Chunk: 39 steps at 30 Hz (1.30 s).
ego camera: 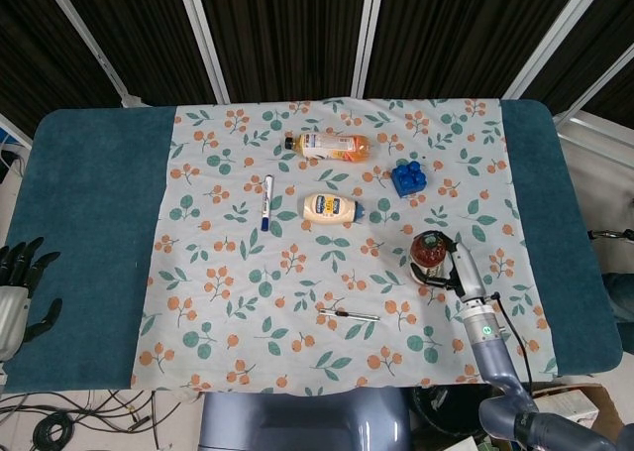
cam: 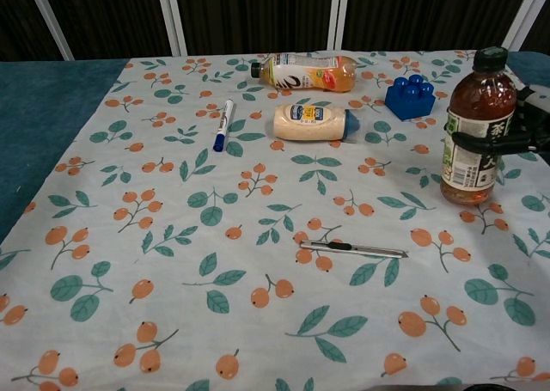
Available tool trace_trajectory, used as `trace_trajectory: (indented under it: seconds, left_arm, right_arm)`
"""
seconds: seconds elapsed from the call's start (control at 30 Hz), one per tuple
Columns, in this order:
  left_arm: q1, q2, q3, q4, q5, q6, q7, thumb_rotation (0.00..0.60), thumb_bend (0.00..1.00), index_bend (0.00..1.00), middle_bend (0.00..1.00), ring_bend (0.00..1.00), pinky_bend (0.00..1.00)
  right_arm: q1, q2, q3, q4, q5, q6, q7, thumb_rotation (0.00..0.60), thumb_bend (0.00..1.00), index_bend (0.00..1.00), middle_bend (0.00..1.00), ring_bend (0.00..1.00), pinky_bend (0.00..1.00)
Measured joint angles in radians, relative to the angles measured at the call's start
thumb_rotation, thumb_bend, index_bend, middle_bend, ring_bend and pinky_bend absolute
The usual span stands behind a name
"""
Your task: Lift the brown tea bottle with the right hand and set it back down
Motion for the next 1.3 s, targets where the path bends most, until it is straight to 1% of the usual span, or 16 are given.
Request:
trace_trajectory:
  seconds: [0.1, 0.2, 0.27, 0.37, 0.47, 0.53, 0.63, 0.77, 0.97, 1.07, 1.17, 1.3]
  left_arm:
    - [0.000, 0.000, 0.000, 0.000, 0.000, 0.000, 0.000, 0.600, 0.37, 0.19, 0.03, 0.00, 0.00]
    - [0.000, 0.001, -0.001, 0.000, -0.001, 0.000, -0.001, 0.600, 0.37, 0.19, 0.03, 0.00, 0.00]
    - [0.000, 0.001, -0.001, 0.000, -0.001, 0.000, -0.001, 0.600, 0.37, 0.19, 0.03, 0.00, 0.00]
    - [0.000, 0.001, -0.001, 0.001, 0.000, 0.000, -0.001, 0.600, 0.37, 0.19, 0.03, 0.00, 0.00]
    - [0.000, 0.001, -0.001, 0.000, -0.002, -0.002, -0.001, 0.600, 0.38, 0.19, 0.03, 0.01, 0.00]
    - [0.000, 0.003, 0.000, -0.002, -0.005, -0.006, -0.001, 0.600, 0.38, 0.19, 0.03, 0.01, 0.00]
    - [0.000, 0.003, 0.001, -0.005, -0.006, -0.007, 0.002, 0.600, 0.38, 0.19, 0.03, 0.01, 0.00]
    - [0.001, 0.002, -0.001, -0.005, -0.008, -0.002, 0.007, 0.600, 0.38, 0.19, 0.03, 0.01, 0.00]
    - [0.002, 0.000, -0.001, -0.005, -0.007, 0.001, 0.009, 0.600, 0.38, 0.19, 0.03, 0.01, 0.00]
    - [0.003, 0.000, 0.000, -0.006, -0.005, 0.001, 0.008, 0.600, 0.37, 0.19, 0.03, 0.01, 0.00]
    - [0.003, -0.001, 0.001, -0.005, -0.003, 0.001, 0.009, 0.600, 0.38, 0.19, 0.03, 0.01, 0.00]
    - [0.003, -0.003, 0.003, -0.007, -0.003, -0.001, 0.012, 0.600, 0.37, 0.19, 0.03, 0.01, 0.00]
  right_arm:
    - [0.000, -0.004, -0.004, 0.005, -0.006, -0.003, 0.010, 0.600, 0.34, 0.49, 0.42, 0.46, 0.47]
    - [0.002, -0.007, -0.010, 0.008, -0.019, -0.004, 0.031, 0.600, 0.28, 0.43, 0.34, 0.40, 0.38]
    - [0.003, -0.006, -0.015, 0.008, -0.028, -0.007, 0.044, 0.600, 0.23, 0.32, 0.23, 0.30, 0.29]
    - [0.005, 0.000, -0.025, 0.009, -0.042, -0.017, 0.061, 0.600, 0.17, 0.17, 0.11, 0.19, 0.22]
    - [0.007, 0.016, -0.041, 0.004, -0.062, -0.024, 0.076, 0.600, 0.15, 0.09, 0.08, 0.16, 0.17]
    - [0.007, 0.022, -0.047, 0.002, -0.067, -0.025, 0.073, 0.600, 0.14, 0.06, 0.05, 0.14, 0.16]
    - [0.002, 0.031, -0.057, -0.007, -0.075, -0.016, 0.060, 0.600, 0.12, 0.01, 0.00, 0.08, 0.14]
    - [-0.014, 0.062, -0.058, -0.047, -0.089, 0.022, 0.073, 0.600, 0.11, 0.00, 0.00, 0.07, 0.14]
    - [-0.034, 0.134, -0.051, -0.111, -0.103, 0.070, 0.063, 0.600, 0.11, 0.00, 0.00, 0.06, 0.14]
    - [-0.048, 0.193, -0.051, -0.149, -0.115, 0.093, 0.044, 0.600, 0.11, 0.00, 0.00, 0.06, 0.14]
    - [-0.069, 0.279, -0.061, -0.204, -0.134, 0.120, 0.005, 0.600, 0.11, 0.00, 0.00, 0.07, 0.14]
    - [-0.108, 0.399, -0.080, -0.287, -0.153, 0.164, -0.101, 0.600, 0.11, 0.00, 0.00, 0.07, 0.14]
